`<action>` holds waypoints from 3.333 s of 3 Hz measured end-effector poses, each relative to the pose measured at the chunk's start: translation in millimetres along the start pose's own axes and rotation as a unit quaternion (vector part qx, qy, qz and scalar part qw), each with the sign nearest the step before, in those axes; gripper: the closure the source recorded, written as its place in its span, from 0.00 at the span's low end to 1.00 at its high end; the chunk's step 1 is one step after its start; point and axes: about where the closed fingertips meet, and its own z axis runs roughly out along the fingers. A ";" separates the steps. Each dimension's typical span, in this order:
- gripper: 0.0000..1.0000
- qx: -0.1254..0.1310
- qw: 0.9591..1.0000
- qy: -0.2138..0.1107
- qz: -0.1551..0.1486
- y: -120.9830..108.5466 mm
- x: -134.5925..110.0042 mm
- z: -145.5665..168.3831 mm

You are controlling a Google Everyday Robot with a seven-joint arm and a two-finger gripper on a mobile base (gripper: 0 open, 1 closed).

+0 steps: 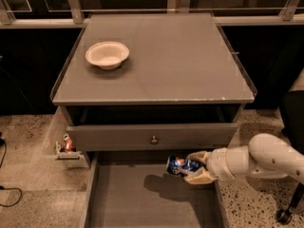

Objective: Pick pepsi can from middle drawer and place on counter

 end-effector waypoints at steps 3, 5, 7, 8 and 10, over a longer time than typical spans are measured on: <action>1.00 -0.005 0.999 -0.003 -0.047 27.0 -31.0 -27.8; 1.00 0.064 0.988 -0.009 -0.138 -5.3 -133.9 -141.9; 1.00 0.074 0.986 -0.008 -0.150 -7.3 -144.7 -148.9; 1.00 0.093 0.977 0.003 -0.192 -23.8 -181.7 -168.5; 1.00 0.114 0.965 0.001 -0.238 -87.6 -251.7 -212.2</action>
Offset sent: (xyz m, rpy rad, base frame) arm -0.0331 0.0099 -0.0153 -0.0081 0.0313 0.0572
